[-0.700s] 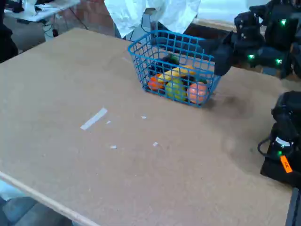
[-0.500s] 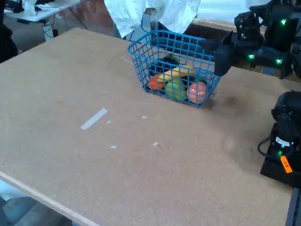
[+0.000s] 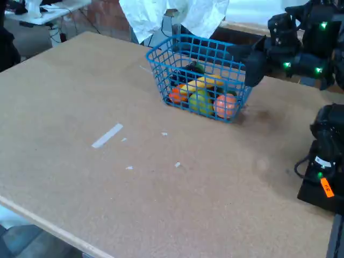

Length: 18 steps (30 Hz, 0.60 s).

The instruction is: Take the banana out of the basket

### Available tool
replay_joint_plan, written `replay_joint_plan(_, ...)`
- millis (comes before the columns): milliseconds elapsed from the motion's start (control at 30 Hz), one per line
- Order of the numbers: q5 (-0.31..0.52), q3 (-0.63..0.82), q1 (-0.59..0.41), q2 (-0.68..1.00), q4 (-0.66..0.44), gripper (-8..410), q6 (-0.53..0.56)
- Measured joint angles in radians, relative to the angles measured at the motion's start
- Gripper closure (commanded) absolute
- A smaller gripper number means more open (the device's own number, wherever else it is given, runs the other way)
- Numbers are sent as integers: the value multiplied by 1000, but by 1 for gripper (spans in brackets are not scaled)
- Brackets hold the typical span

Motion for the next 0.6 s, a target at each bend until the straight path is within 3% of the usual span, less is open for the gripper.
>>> replay_joint_plan(400, 4, 3, 0, 0, 1, 397, 0)
replay_joint_plan(600, 85, 68, 0, 1, -7, 363, -17)
